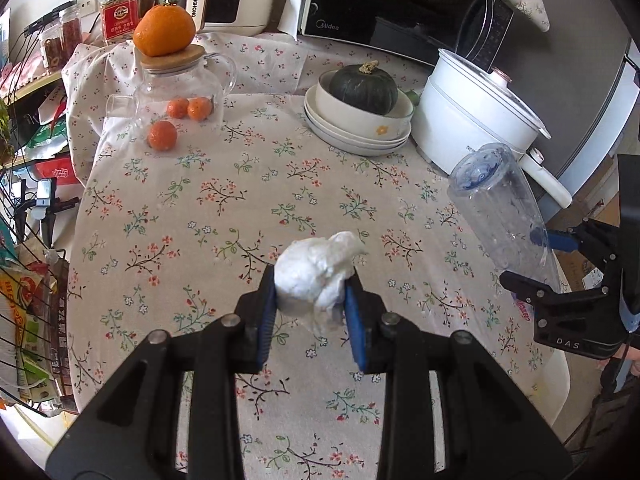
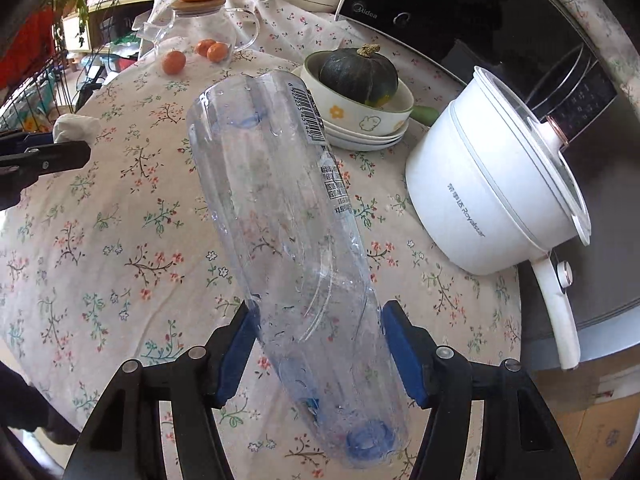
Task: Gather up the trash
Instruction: 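Carry the tissue with the left tool while the right tool carries the bottle to the bin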
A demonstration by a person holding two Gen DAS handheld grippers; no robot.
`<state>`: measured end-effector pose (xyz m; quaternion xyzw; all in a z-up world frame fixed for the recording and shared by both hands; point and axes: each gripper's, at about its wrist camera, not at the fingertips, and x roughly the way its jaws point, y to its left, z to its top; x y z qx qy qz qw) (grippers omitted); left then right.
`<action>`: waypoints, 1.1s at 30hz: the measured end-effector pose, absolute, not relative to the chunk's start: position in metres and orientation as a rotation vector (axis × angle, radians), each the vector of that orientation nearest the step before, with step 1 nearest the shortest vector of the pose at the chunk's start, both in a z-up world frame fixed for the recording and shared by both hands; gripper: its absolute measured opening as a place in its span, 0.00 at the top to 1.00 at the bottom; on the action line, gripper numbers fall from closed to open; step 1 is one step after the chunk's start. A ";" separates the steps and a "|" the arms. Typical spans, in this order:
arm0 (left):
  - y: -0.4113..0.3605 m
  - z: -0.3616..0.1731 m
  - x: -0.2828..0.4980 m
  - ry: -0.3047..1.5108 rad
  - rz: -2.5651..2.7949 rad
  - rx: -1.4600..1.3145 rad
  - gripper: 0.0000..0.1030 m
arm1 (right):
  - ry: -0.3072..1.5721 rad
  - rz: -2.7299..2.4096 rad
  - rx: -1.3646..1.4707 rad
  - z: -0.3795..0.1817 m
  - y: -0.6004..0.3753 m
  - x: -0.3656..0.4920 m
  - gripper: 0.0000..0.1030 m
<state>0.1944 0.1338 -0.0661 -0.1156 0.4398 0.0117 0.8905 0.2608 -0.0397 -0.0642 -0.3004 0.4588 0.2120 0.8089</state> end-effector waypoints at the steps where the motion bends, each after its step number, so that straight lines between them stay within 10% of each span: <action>1: 0.130 -0.065 0.192 0.913 0.016 -0.240 0.68 | 0.973 0.447 -0.625 -0.060 -0.044 0.255 0.37; 33: -0.062 -0.052 0.133 0.914 -0.321 0.008 0.67 | 0.851 0.107 -0.077 -0.019 -0.272 0.117 0.36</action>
